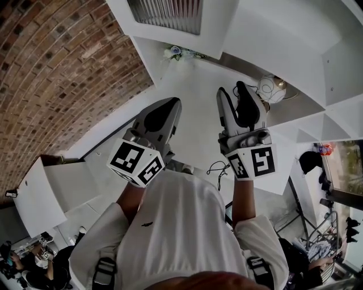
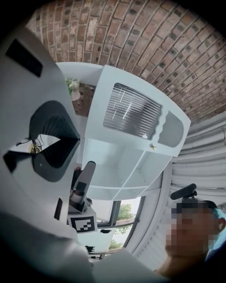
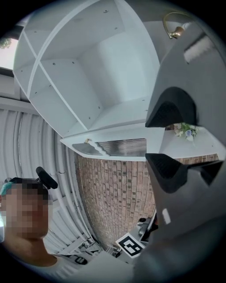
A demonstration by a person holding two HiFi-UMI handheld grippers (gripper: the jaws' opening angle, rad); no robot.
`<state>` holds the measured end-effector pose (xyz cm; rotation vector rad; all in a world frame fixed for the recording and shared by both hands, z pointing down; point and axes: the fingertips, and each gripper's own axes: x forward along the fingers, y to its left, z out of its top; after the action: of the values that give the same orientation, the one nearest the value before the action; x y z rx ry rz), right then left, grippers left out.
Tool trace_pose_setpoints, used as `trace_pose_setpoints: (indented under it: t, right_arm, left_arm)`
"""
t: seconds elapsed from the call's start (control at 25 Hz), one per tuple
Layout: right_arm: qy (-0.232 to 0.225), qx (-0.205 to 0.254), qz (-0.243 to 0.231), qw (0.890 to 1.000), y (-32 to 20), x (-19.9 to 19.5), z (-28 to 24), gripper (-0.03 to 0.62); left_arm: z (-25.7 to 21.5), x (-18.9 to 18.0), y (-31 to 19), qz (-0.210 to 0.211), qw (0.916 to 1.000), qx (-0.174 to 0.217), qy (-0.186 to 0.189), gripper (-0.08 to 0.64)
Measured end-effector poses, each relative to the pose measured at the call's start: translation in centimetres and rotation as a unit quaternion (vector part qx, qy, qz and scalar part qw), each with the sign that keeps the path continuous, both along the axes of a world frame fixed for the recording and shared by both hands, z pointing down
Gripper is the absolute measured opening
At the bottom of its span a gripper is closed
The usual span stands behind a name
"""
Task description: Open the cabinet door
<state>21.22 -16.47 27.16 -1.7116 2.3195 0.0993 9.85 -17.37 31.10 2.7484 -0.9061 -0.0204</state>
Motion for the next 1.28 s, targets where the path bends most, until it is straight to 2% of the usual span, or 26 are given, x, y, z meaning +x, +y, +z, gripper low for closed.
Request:
trace_pose_setpoints:
  t: [1.28]
  right_arm:
    - [0.000, -0.019, 0.008, 1.000, -7.5, 0.8, 0.7, 0.196]
  left_arm:
    - [0.2, 0.6, -6.4, 0.008, 0.9999, -0.007, -0.004, 0.008]
